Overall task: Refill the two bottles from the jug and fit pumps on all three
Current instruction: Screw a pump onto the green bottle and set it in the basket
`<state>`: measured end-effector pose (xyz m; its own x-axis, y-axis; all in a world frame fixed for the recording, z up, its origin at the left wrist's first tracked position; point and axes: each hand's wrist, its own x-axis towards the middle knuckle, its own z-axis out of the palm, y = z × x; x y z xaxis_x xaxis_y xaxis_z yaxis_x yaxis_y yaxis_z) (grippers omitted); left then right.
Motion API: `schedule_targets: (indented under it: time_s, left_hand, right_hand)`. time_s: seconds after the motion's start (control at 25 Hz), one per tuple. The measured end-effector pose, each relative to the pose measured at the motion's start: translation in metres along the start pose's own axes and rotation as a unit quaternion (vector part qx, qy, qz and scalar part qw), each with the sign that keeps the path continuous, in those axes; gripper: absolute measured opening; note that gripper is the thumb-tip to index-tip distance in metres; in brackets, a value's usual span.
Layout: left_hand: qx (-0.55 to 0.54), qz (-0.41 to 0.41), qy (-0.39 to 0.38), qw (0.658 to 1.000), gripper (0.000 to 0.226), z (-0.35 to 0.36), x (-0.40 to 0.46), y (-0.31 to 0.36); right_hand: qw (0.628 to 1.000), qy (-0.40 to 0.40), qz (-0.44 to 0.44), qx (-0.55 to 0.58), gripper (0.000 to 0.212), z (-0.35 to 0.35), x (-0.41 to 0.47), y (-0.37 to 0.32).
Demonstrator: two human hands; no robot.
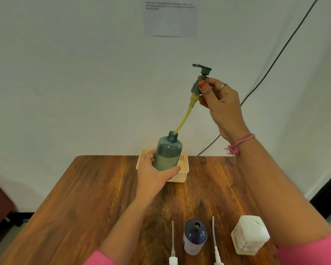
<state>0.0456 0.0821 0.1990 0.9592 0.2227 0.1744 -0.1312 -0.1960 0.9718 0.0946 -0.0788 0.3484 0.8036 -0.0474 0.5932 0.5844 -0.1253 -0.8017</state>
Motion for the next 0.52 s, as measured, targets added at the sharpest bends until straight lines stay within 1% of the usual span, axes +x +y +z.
schedule_targets:
  time_s: [0.2,0.52]
  left_hand:
    - [-0.010,0.009,0.008,1.000,0.070,0.002,0.003,0.005]
    - [0.010,0.019,0.014,1.000,0.072,0.004,0.007,0.012]
  right_hand:
    - [0.999,-0.041,0.014,-0.014,0.018,0.003,0.000,-0.002]
    - [0.986,-0.138,0.018,-0.096,0.023,0.009,-0.008,0.002]
